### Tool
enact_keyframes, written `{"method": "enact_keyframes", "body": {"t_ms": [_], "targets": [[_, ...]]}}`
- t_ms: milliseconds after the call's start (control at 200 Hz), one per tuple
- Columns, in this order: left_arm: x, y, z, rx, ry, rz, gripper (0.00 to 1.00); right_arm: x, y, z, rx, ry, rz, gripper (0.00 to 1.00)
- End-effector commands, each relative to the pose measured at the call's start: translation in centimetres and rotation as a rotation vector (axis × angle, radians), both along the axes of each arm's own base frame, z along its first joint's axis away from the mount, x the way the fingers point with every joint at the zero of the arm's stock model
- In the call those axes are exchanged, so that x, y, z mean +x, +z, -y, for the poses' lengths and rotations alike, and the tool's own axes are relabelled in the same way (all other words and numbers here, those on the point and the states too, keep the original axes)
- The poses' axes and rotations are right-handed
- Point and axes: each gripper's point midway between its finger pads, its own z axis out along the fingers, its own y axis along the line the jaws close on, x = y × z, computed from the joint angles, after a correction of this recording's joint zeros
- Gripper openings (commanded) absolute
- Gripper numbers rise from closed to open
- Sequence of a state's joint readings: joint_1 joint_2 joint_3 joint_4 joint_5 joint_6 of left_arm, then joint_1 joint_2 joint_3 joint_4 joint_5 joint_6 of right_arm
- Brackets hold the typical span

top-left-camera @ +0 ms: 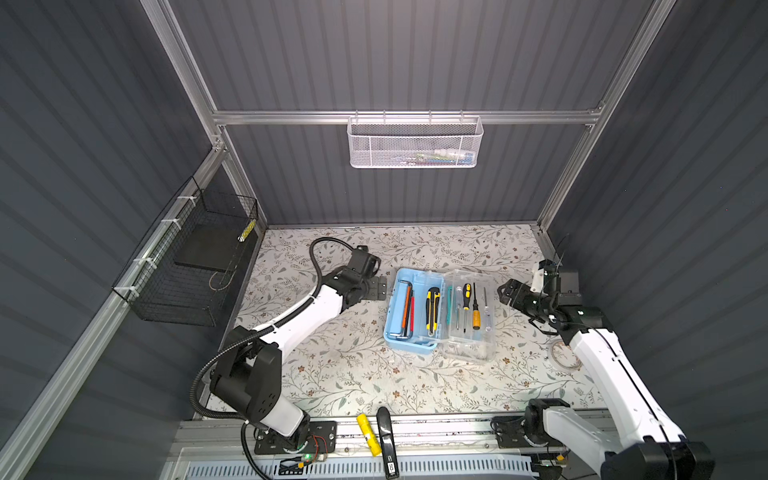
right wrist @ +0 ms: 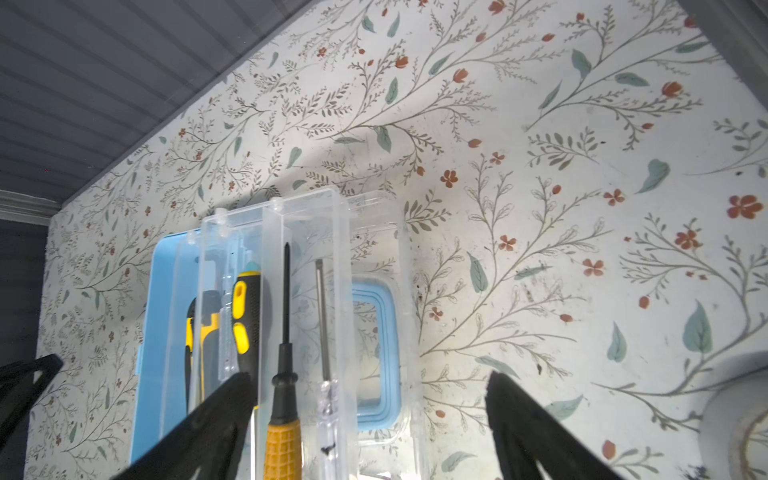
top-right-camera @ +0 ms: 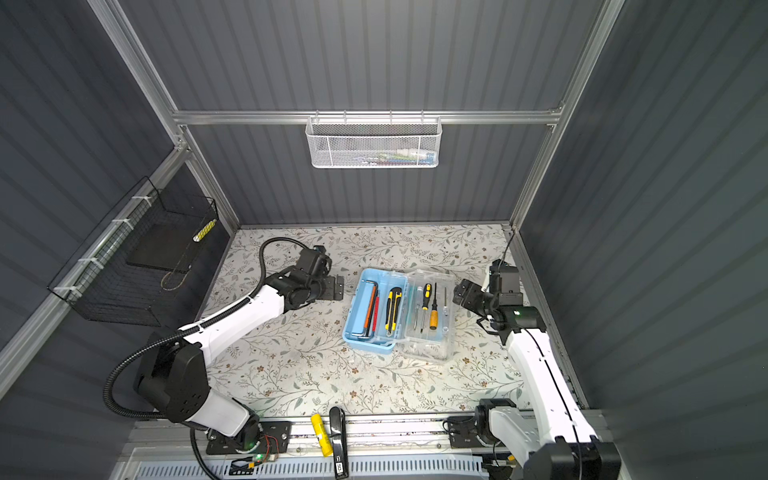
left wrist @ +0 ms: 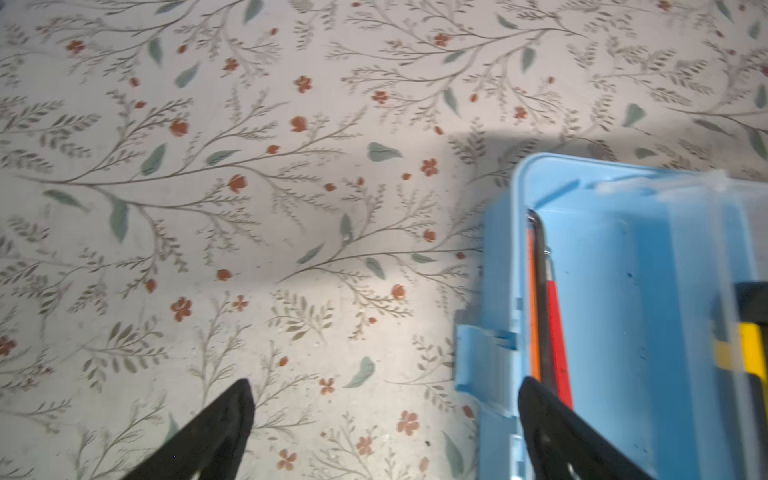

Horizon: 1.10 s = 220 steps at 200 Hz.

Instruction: Pack the tool kit

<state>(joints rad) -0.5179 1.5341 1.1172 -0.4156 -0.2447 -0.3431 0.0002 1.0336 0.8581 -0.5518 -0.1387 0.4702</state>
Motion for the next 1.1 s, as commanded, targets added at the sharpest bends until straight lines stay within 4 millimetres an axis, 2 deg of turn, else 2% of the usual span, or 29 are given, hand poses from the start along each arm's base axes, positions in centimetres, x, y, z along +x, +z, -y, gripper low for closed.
{"method": "enact_keyframes", "body": {"t_ms": [0, 40, 105, 170, 325, 380, 420, 495, 585, 620, 916, 1006, 1096], "targets": [[-0.7, -2.5, -2.4, 0.031, 0.047, -0.044, 0.99, 0.4, -0.8, 1.0, 0.002, -0.057, -0.036, 0.87], [-0.6, -2.8, -2.0, 0.016, 0.031, -0.041, 0.98, 0.4, -1.2, 1.3, 0.004, -0.067, -0.039, 0.85], [-0.5, -3.3, -0.5, -0.036, -0.028, -0.041, 0.86, 0.3, -1.7, 1.8, 0.021, -0.088, -0.038, 0.8], [-0.4, -3.9, 0.6, -0.075, -0.066, -0.047, 0.67, 0.0, -2.3, 2.2, 0.039, -0.095, -0.042, 0.77], [0.2, -4.5, 1.3, -0.1, -0.075, -0.04, 0.24, -0.8, -4.5, 3.2, 0.088, -0.136, -0.065, 0.69], [0.3, -4.7, 1.8, -0.118, -0.094, -0.039, 0.08, -0.8, -5.2, 3.2, 0.105, -0.136, -0.076, 0.59], [0.4, -4.8, 2.2, -0.128, -0.107, -0.043, 0.0, -1.0, -5.8, 3.2, 0.108, -0.141, -0.095, 0.55], [0.4, -5.1, 3.0, -0.154, -0.139, -0.054, 0.0, -0.9, -6.6, 3.2, 0.122, -0.144, -0.111, 0.51], [0.4, -5.3, 4.0, -0.198, -0.177, -0.059, 0.0, -0.7, -7.3, 2.9, 0.138, -0.138, -0.116, 0.4], [0.3, -5.3, 4.4, -0.212, -0.189, -0.058, 0.0, -0.8, -8.5, 2.9, 0.143, -0.138, -0.157, 0.36], [-0.2, -6.9, 5.5, -0.242, -0.226, -0.096, 0.0, 0.1, -11.2, 2.1, 0.195, -0.111, -0.193, 0.05], [-0.4, -7.1, 6.2, -0.257, -0.252, -0.1, 0.0, 0.3, -12.0, 1.9, 0.203, -0.095, -0.217, 0.02], [-0.6, -7.1, 6.7, -0.264, -0.269, -0.098, 0.0, 0.6, -12.4, 0.9, 0.25, -0.047, -0.235, 0.01]]}}
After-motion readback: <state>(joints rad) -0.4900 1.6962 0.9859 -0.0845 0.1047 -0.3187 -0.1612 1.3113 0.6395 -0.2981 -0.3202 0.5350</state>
